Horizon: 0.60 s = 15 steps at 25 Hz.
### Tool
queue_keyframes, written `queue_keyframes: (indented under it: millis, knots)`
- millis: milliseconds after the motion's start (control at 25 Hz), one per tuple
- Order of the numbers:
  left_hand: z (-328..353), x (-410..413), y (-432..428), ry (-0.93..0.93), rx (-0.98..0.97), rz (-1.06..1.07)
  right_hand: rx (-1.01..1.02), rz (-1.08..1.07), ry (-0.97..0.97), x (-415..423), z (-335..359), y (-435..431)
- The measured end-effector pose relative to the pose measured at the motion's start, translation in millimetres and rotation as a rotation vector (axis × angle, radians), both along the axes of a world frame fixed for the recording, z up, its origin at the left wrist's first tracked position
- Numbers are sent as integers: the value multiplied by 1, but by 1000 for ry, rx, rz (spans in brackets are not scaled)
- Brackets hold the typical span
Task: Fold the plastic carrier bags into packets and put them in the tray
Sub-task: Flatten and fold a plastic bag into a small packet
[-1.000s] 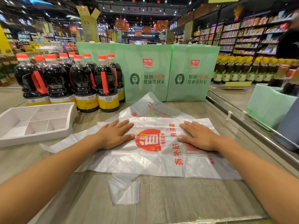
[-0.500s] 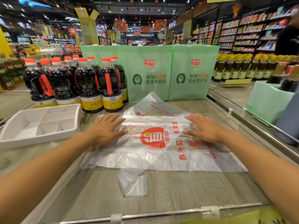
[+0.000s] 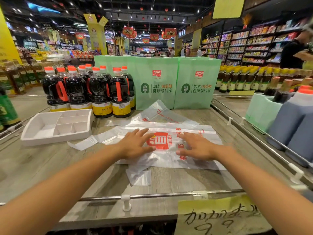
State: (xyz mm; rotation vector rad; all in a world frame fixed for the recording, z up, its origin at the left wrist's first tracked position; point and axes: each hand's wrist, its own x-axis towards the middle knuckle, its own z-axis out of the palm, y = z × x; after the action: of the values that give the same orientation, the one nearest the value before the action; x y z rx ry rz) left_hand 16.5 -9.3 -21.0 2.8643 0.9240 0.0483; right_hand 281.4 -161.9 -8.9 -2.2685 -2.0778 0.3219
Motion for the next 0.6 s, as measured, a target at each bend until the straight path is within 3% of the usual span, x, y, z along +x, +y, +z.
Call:
queue_keyframes:
  millis: [280,600]
  knots:
    - [-17,-16,-6,179,-25,18,-111,-16,-62,-2,-26,8]
    - [-24,-48,11,123,-29,125,-76,66,-28,-10,4,40]
